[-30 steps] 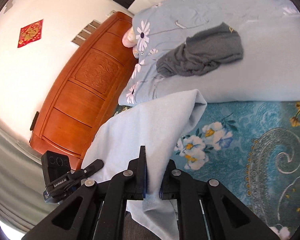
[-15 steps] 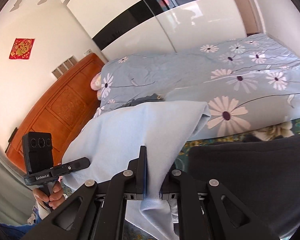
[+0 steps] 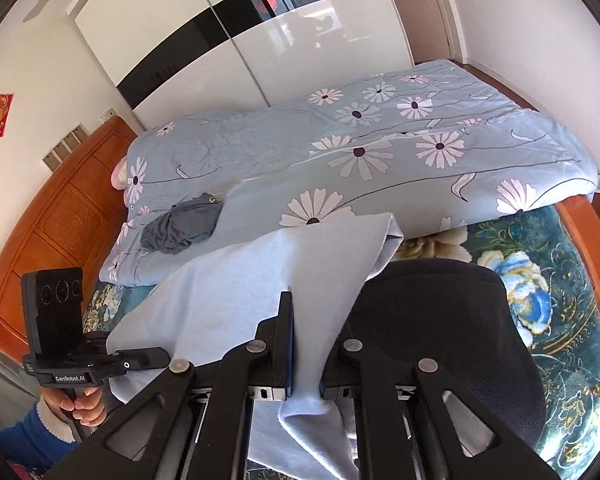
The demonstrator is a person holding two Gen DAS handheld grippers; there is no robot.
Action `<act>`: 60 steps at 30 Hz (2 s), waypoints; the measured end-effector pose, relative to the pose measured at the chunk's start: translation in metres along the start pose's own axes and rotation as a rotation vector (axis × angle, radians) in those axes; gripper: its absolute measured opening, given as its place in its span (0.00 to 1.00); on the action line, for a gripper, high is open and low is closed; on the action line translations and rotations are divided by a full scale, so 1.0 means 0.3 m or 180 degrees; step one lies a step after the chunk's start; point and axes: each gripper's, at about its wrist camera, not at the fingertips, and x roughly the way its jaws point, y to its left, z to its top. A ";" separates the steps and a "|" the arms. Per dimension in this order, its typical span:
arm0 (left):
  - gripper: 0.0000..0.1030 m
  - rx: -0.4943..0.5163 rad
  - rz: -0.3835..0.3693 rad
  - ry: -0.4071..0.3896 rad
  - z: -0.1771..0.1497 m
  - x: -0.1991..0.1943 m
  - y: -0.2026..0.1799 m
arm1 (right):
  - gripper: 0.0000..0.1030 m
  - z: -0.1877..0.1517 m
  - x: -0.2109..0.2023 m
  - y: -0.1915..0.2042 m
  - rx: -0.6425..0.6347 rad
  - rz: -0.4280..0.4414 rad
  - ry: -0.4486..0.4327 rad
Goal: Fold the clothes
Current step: 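Carry the folded sweatshirt onto the dark gray clothes on the black chair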
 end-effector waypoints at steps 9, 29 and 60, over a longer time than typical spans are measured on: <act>0.21 -0.0252 -0.0154 0.0079 -0.022 0.052 0.073 | 0.09 -0.068 0.102 -0.196 0.0443 0.0277 0.0034; 0.45 -0.0195 0.0596 -0.0466 -0.020 -0.240 0.129 | 0.30 -0.044 -0.117 -0.166 0.0533 -0.0943 -0.0491; 0.65 0.0306 0.0852 -0.0271 -0.218 -0.104 0.022 | 0.30 -0.401 0.021 0.283 0.0247 -0.0890 -0.0442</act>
